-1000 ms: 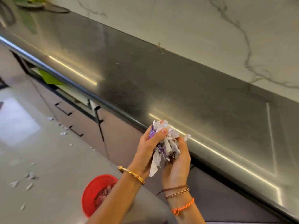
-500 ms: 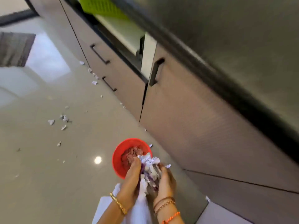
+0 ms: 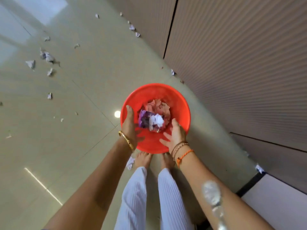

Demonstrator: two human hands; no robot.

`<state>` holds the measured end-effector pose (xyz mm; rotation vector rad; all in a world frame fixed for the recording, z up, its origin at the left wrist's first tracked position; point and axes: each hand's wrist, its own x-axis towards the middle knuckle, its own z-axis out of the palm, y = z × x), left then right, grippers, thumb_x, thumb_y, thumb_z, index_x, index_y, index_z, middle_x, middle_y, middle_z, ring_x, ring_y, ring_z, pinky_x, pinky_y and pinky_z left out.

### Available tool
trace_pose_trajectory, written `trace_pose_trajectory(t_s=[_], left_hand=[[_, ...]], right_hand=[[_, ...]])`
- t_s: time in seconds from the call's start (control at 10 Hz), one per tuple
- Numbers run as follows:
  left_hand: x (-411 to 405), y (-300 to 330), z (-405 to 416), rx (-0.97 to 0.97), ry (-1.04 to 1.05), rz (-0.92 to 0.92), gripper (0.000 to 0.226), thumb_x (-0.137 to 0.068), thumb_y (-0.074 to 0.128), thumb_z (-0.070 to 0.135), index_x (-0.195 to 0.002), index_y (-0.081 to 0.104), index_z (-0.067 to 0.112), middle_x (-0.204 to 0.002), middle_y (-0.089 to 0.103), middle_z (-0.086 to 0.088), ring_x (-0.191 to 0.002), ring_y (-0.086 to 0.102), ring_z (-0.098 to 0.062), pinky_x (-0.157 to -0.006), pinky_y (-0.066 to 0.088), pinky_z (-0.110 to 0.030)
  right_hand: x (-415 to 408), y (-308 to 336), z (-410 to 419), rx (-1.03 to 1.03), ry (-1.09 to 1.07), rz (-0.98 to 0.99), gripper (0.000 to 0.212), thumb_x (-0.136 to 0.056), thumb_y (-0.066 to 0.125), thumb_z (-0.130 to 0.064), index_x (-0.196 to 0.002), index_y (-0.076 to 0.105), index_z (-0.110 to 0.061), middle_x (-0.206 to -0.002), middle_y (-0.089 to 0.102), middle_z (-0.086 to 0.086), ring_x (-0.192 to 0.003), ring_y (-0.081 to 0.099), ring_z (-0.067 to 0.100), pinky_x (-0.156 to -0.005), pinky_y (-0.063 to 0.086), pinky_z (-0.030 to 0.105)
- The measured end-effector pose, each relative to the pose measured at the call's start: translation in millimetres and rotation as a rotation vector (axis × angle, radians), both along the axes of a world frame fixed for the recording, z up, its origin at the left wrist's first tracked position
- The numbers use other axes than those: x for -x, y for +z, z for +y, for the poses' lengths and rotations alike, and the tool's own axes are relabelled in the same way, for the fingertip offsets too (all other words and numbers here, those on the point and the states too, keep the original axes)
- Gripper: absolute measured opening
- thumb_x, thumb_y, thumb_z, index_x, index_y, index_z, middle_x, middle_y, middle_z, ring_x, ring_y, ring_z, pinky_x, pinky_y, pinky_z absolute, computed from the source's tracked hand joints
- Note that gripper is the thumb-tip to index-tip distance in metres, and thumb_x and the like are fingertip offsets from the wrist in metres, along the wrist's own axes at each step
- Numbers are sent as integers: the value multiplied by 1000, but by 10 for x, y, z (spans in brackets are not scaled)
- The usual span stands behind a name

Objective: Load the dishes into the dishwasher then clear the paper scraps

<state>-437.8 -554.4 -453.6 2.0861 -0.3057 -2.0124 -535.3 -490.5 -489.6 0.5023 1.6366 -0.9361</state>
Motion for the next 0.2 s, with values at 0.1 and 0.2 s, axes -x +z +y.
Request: trace_pose_trajectory(t_s=[0.1, 0.2], left_hand=[[-73, -98, 65, 9, 27, -37, 46, -93, 34, 55, -104, 54, 15, -100, 57, -3, -73, 53, -15, -61, 46, -25], [-28, 111, 120, 46, -28, -80, 35, -97, 38, 41, -74, 51, 18, -51, 60, 9, -39, 49, -4, -38, 34, -10]], right_hand=[[26, 74, 75, -25, -133, 67, 25, -96, 41, -29, -103, 57, -12, -102, 53, 1, -86, 55, 15, -64, 46, 30], [46, 369, 92, -72, -197, 196, 31, -94, 43, -28, -66, 49, -17, -64, 53, -5, -55, 52, 8, -49, 38, 19]])
